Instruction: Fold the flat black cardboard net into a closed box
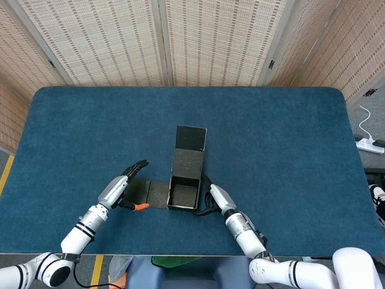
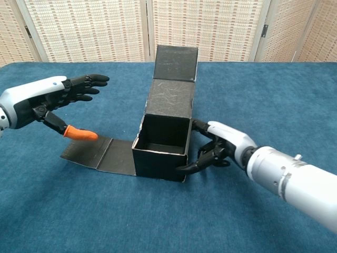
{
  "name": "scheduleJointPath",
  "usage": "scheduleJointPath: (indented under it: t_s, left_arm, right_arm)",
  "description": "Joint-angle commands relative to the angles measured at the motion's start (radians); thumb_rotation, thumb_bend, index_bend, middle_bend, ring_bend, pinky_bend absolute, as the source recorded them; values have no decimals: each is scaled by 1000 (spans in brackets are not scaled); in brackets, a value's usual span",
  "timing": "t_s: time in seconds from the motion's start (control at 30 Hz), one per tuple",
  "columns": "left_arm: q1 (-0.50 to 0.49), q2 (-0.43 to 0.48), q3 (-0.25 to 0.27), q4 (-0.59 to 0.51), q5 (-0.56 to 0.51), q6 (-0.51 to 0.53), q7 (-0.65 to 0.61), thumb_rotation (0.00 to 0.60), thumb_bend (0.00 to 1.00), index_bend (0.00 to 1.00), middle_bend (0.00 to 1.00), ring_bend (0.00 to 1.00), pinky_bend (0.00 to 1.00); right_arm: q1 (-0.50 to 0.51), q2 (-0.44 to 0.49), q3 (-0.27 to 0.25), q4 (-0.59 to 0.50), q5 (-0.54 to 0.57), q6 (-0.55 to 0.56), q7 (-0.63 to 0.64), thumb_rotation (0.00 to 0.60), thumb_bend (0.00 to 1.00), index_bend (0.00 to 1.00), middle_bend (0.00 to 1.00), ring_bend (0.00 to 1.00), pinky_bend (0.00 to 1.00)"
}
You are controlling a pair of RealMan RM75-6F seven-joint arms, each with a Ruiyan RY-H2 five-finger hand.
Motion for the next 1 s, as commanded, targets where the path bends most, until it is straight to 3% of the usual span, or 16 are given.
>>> scheduleJointPath:
  t_s: [0.03, 0.2, 0.3, 0.37, 0.4, 0.47, 0.57, 0.63, 0.83, 0.9, 1.0]
  left_arm:
    - [2, 1, 1, 6, 5, -4, -12, 600, 203, 0, 0, 0, 7]
    - [14, 1, 5, 11, 22, 12, -33, 600, 204, 0, 0, 0, 12]
    - [35, -6, 5, 15, 38, 58, -44, 600, 204, 3, 0, 0, 56]
    - [55, -16, 3, 26, 53, 107, -45, 600, 204, 111, 47, 50, 201]
    - [66, -20, 4, 36, 66, 134, -46, 600, 204, 194, 104, 113, 301]
    - [81, -24, 9, 53, 89, 172, -50, 600, 218, 403, 323, 377, 610]
    - [90, -13, 37, 76, 152, 204, -84, 600, 237, 537, 536, 709, 833]
    - [76, 17, 80, 84, 225, 192, -161, 600, 250, 586, 616, 846, 923]
    - [-13, 75, 206, 123, 470, 181, -351, 600, 287, 610, 626, 930, 993]
    - [-47, 74, 237, 135, 524, 163, -358, 600, 291, 608, 622, 937, 999]
    - [-73, 44, 243, 152, 533, 119, -291, 600, 293, 588, 603, 941, 1000]
  right_arm:
    - [17, -32, 15, 23, 14, -18, -17, 600, 0, 0, 30, 687, 1000]
    - [20, -104, 47, 72, 20, 29, -35, 600, 14, 0, 130, 724, 1000]
    - [28, -159, 78, 119, 23, 69, -53, 600, 155, 58, 277, 782, 1000]
    - [41, -187, 104, 146, 26, 79, -66, 600, 258, 185, 390, 824, 1000]
    - [50, -191, 120, 151, 24, 75, -66, 600, 284, 221, 417, 832, 1000]
    - [61, -186, 149, 147, 20, 66, -53, 600, 330, 281, 462, 841, 1000]
    - [78, -146, 212, 100, 49, -1, -5, 600, 350, 318, 486, 841, 1000]
    - [86, -101, 263, 49, 83, -67, 42, 600, 350, 330, 496, 841, 1000]
    - [95, 11, 367, -46, 156, -213, 172, 600, 350, 343, 510, 841, 1000]
    - [91, 41, 389, -71, 163, -250, 215, 600, 350, 345, 512, 841, 1000]
    - [71, 81, 406, -109, 153, -295, 277, 600, 350, 346, 514, 841, 1000]
